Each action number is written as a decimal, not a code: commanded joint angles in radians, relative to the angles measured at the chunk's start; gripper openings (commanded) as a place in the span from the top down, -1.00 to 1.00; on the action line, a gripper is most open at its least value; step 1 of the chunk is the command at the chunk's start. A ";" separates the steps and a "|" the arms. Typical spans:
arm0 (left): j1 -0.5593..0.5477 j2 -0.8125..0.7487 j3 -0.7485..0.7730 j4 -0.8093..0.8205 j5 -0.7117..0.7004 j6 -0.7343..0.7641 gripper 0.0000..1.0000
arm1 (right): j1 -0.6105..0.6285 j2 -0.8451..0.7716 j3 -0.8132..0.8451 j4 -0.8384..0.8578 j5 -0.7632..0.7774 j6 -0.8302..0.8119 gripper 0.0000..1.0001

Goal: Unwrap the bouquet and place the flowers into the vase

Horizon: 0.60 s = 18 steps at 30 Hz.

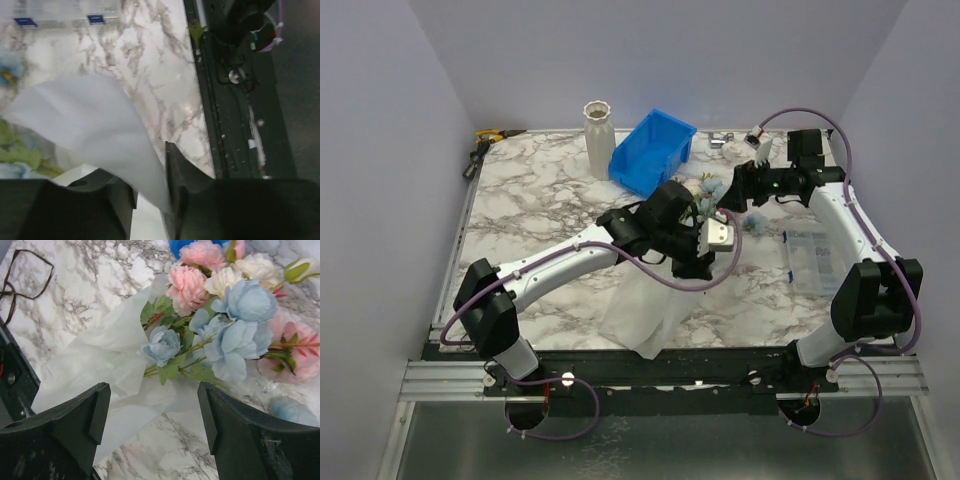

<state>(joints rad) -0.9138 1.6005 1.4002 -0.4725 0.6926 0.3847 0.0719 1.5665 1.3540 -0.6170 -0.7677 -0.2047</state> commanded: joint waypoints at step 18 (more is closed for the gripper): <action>0.165 -0.258 -0.092 0.113 -0.136 -0.149 -0.77 | 0.032 0.007 -0.200 -0.253 0.030 -0.426 -0.46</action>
<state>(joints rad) -0.8005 1.4376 1.4345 -0.4782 0.6495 0.3237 0.1047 1.6226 1.1973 -0.8227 -0.7845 -0.5663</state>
